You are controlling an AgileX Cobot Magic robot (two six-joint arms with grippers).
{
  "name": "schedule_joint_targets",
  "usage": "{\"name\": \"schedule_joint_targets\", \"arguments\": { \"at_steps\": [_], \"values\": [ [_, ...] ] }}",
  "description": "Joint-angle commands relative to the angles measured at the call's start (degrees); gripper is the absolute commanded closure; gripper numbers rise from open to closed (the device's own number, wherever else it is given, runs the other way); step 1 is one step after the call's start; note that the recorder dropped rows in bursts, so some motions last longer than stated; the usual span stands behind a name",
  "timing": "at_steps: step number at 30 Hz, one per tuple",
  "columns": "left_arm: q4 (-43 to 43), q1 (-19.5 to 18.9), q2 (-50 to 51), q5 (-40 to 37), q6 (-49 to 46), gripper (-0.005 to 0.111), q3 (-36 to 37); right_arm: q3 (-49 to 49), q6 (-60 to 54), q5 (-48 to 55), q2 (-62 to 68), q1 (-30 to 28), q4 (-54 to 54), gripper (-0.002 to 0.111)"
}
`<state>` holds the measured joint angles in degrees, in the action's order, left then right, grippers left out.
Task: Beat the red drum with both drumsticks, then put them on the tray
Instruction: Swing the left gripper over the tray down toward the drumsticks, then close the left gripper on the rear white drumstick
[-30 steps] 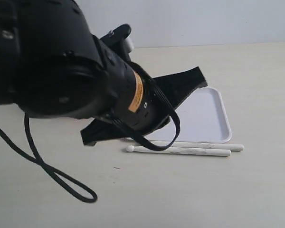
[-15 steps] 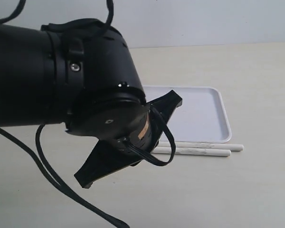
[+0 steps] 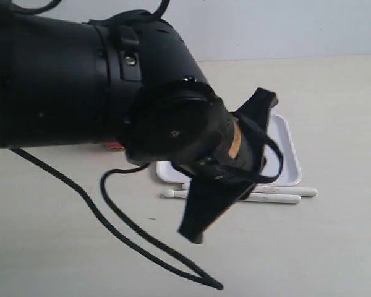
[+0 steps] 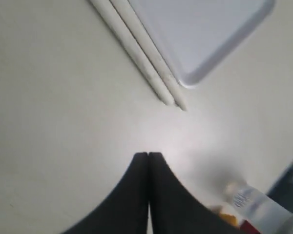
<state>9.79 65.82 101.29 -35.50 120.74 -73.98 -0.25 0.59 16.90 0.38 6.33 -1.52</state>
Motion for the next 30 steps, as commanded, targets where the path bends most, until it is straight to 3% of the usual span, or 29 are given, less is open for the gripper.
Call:
{"name": "schedule_joint_targets", "arguments": {
  "at_steps": [1, 7, 13, 19, 22, 30],
  "values": [
    [-12.6, -1.5, 2.7, 7.3, 0.8, 0.107, -0.2, 0.3, -0.2, -0.5, -0.4, -0.3, -0.1, 0.108],
    [-27.3, -2.8, 6.9, 7.7, 0.8, 0.107, -0.2, 0.3, -0.2, -1.1, -0.4, -0.3, -0.1, 0.108],
    [-20.9, -5.0, 10.6, 5.5, 0.8, 0.107, -0.8, 0.3, -0.2, -1.1, -0.4, -0.3, -0.1, 0.108],
    [-17.7, -8.3, 13.7, -15.9, 0.8, 0.107, -8.3, 0.3, -0.1, -1.1, -0.4, -0.3, -0.1, 0.108],
    [-9.8, -9.3, 15.3, -26.7, 0.8, 0.107, -16.5, 0.3, -0.2, -1.1, -0.4, -0.3, -0.1, 0.108],
    [-5.8, -9.2, 23.8, -28.2, 0.8, 0.107, -31.0, 0.3, -0.1, -1.1, -0.4, -0.3, -0.1, 0.108]
  ]
}}
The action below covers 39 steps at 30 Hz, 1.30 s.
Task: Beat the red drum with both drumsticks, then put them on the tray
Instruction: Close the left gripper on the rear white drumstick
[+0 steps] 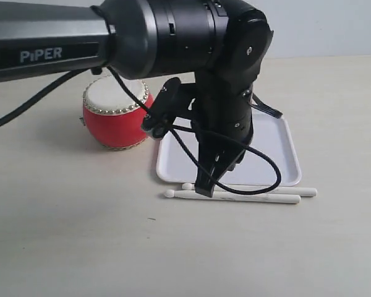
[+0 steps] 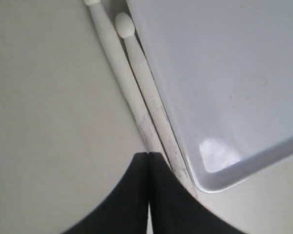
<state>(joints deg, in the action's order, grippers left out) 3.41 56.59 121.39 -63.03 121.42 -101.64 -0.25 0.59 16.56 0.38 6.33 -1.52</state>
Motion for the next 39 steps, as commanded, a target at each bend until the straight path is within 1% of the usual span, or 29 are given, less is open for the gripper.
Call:
{"name": "schedule_joint_targets", "arguments": {
  "at_steps": [1, 5, 7, 8, 11, 13, 16, 20, 22, 24, 29, 39],
  "values": [
    [0.7, 0.0, 4.7, -0.4, -0.2, 0.107, -3.8, 0.3, -0.1, -0.7, -0.4, -0.3, -0.1, 0.108],
    [0.7, 0.0, 7.3, 0.4, -2.2, 0.107, -5.2, 0.3, -0.1, -0.7, -0.4, -0.3, -0.1, 0.108],
    [0.6, 0.0, 8.1, -0.1, -2.2, 0.104, -5.2, 0.3, -0.2, -0.7, -0.4, -0.3, -0.1, 0.108],
    [0.6, 0.0, 8.6, -0.2, -2.2, 0.096, -5.2, 0.3, -0.2, -0.7, -0.4, -0.3, -0.1, 0.108],
    [0.6, 0.0, 9.3, -0.2, -2.2, 0.080, -5.2, 0.3, -0.2, -0.7, -0.4, -0.3, -0.1, 0.108],
    [0.3, 0.0, 10.2, 0.1, -0.5, 0.074, -5.2, 0.3, -0.1, -0.7, -0.4, -0.3, -0.1, 0.108],
    [-0.5, 0.0, 11.0, 0.3, 0.2, 0.077, -5.2, 0.3, -0.1, -0.7, -0.4, -0.3, -0.1, 0.108],
    [-2.4, -0.2, 11.5, 0.8, 0.2, 0.087, -5.2, 0.3, -0.1, -0.7, -0.4, -0.3, -0.1, 0.108],
    [-2.4, -0.4, 11.5, 1.7, 0.2, 0.090, -5.2, 0.3, -0.1, -0.7, -0.4, -0.3, -0.1, 0.108],
    [-2.8, -0.5, 11.5, 2.0, 0.2, 0.088, -5.2, 0.3, -0.1, -0.7, -0.4, -0.3, -0.1, 0.108],
    [-4.4, -0.5, 12.2, 2.1, 0.2, 0.077, -5.2, 0.3, -0.1, -0.7, -0.4, -0.3, -0.1, 0.108],
    [-4.4, -0.5, 12.2, 1.9, 0.2, 0.076, -5.2, 0.3, -0.2, -0.7, -0.4, -0.3, -0.1, 0.108]
  ]
}}
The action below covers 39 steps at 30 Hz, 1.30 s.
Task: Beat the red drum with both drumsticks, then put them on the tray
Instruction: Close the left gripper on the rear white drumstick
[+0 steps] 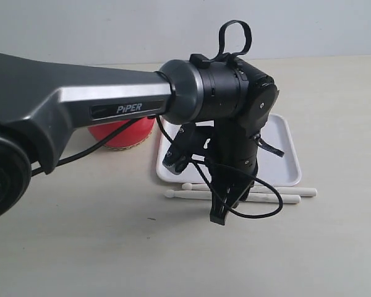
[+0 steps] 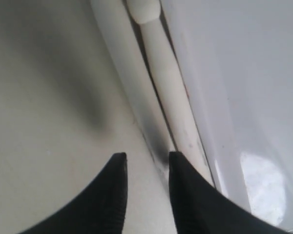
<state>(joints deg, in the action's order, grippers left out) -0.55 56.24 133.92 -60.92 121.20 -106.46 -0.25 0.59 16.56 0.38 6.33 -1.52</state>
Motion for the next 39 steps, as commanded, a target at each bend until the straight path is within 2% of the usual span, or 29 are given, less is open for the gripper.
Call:
{"name": "schedule_joint_targets", "arguments": {
  "at_steps": [1, 19, 31, 39],
  "values": [
    [-0.5, -0.1, -0.3, -0.2, 0.5, 0.076, -0.3, 0.3, -0.2, -0.7, -0.4, -0.3, -0.1, 0.108],
    [-1.8, -1.8, 2.1, 1.8, -0.2, 0.076, -0.3, 0.3, -0.1, -0.7, -0.4, -0.3, -0.1, 0.108],
    [-10.0, -2.4, 3.7, 1.3, -3.5, 0.076, -0.3, 0.3, -0.1, -0.7, -0.4, -0.3, -0.1, 0.108],
    [-10.4, -2.4, 3.9, -0.1, -3.5, 0.076, -0.2, 0.3, -0.1, -0.7, -0.4, -0.3, -0.1, 0.108]
  ]
}}
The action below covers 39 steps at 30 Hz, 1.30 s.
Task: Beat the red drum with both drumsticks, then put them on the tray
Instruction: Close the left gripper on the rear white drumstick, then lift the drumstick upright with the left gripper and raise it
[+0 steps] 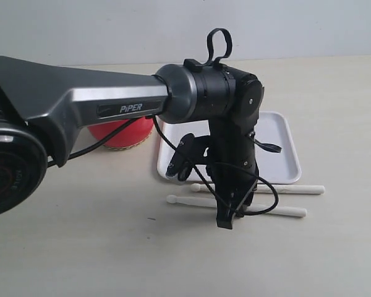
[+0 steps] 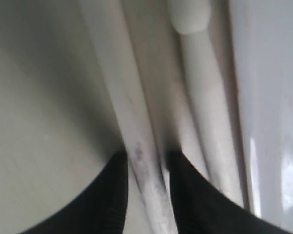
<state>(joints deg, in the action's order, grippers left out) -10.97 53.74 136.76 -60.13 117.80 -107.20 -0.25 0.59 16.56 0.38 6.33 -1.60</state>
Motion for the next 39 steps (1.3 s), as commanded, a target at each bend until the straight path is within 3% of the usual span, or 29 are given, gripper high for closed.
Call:
{"name": "schedule_joint_targets", "arguments": {
  "at_steps": [1, 8, 13, 14, 28, 39],
  "values": [
    [0.0, 0.1, 1.1, -0.9, -0.1, 0.076, 0.5, 0.3, -0.1, -0.7, -0.4, -0.3, 0.0, 0.108],
    [-0.1, 0.1, 1.8, -1.0, -0.1, 0.078, 0.5, 0.3, -0.1, -0.7, -0.4, -0.3, 0.0, 0.108],
    [-0.1, 0.1, 1.8, -1.0, -0.2, 0.106, 0.5, 0.3, -0.1, -0.1, -0.4, -0.3, 0.0, 0.108],
    [-0.1, 0.1, 1.8, -1.0, -0.2, 0.107, 0.5, 0.3, -0.1, -0.1, -0.4, -0.3, 0.0, 0.108],
    [0.7, 0.1, 1.8, -4.4, -4.2, 0.107, 0.5, 0.3, -0.1, -0.1, -0.4, -0.3, 0.0, 0.108],
    [8.3, 1.8, -0.8, -7.0, -5.2, 0.107, 0.5, 0.3, -0.1, -0.1, -0.4, -0.3, 0.0, 0.108]
  ]
}}
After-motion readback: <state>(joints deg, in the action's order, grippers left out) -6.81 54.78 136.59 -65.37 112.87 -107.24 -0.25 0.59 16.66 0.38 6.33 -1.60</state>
